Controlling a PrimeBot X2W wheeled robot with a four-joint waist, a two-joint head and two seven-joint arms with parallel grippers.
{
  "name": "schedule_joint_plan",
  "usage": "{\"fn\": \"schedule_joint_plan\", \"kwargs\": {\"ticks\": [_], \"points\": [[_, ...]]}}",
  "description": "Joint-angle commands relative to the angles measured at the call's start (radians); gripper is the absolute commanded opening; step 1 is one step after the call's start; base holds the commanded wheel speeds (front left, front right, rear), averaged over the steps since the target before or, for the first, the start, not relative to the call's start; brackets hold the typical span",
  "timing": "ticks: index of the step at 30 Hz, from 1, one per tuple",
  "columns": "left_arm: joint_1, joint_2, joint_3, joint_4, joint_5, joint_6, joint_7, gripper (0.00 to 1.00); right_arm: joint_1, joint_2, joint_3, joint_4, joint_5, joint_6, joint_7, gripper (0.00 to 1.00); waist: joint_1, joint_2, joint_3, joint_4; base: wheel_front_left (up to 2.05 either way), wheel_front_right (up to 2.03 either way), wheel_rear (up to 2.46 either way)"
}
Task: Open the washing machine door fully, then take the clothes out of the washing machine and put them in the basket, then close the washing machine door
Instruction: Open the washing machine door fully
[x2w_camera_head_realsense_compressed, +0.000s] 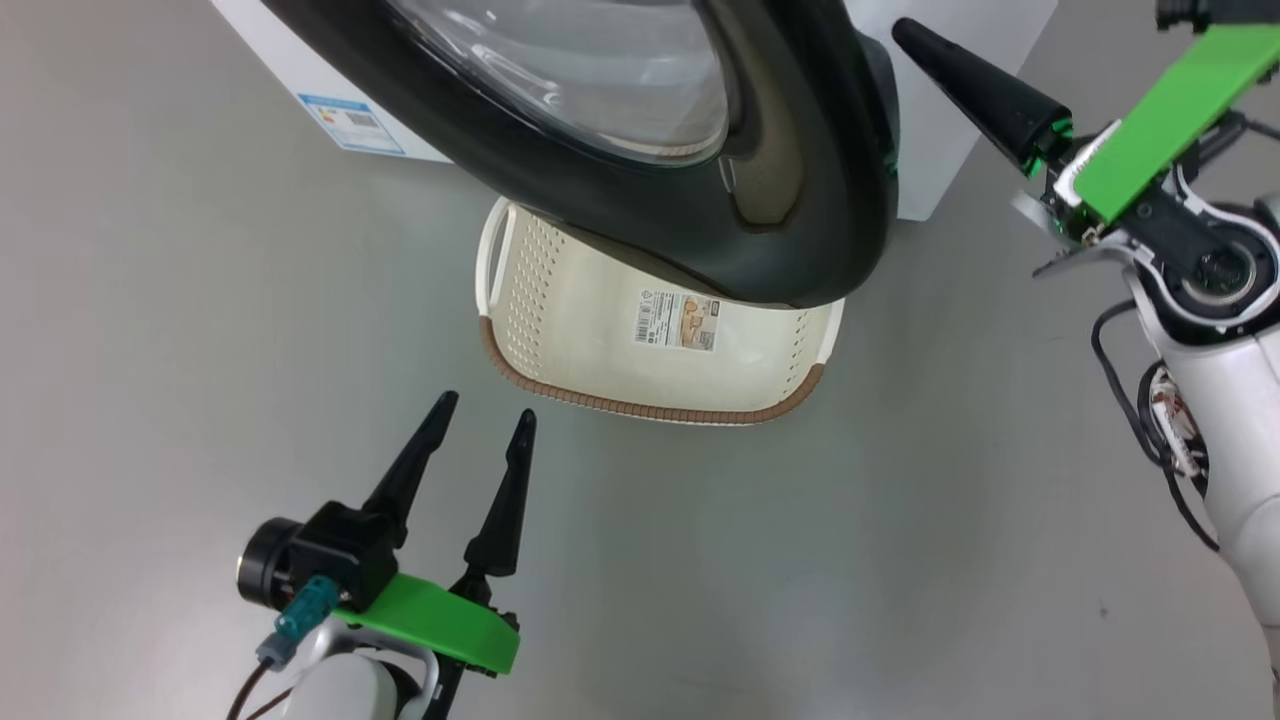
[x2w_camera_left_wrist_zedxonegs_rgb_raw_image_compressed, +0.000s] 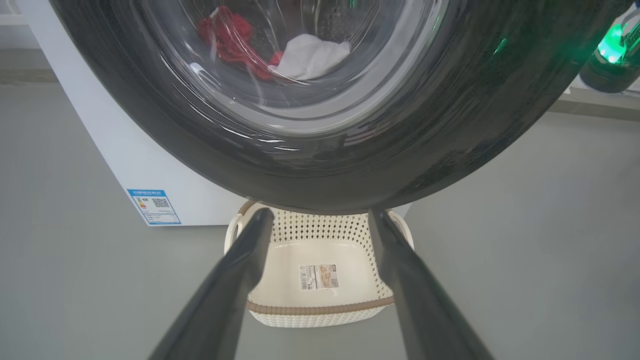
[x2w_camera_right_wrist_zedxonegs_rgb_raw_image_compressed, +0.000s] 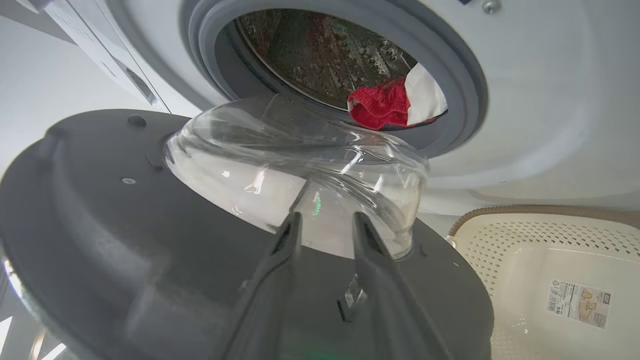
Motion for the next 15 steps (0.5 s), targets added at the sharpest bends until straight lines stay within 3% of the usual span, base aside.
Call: {"fn": "schedule_joint_plan", "kwargs": {"ticks": [1, 15], "points": [[0.014, 0.018, 0.037, -0.024, 0.001, -0.005, -0.012, 1.0, 0.031, 0.009, -0.002, -0.025, -0.003, 0.008, -0.013, 1.0, 0.0, 0.0, -0.009, -0.007, 0.0, 0.0, 0.0], [0.061, 0.018, 0.076, -0.035, 0.019, -0.005, -0.012, 1.0, 0.242, -0.002, 0.002, -0.036, -0.017, 0.008, -0.148, 1.0, 0.0, 0.0, -0.079, -0.07, 0.0, 0.0, 0.0]]}}
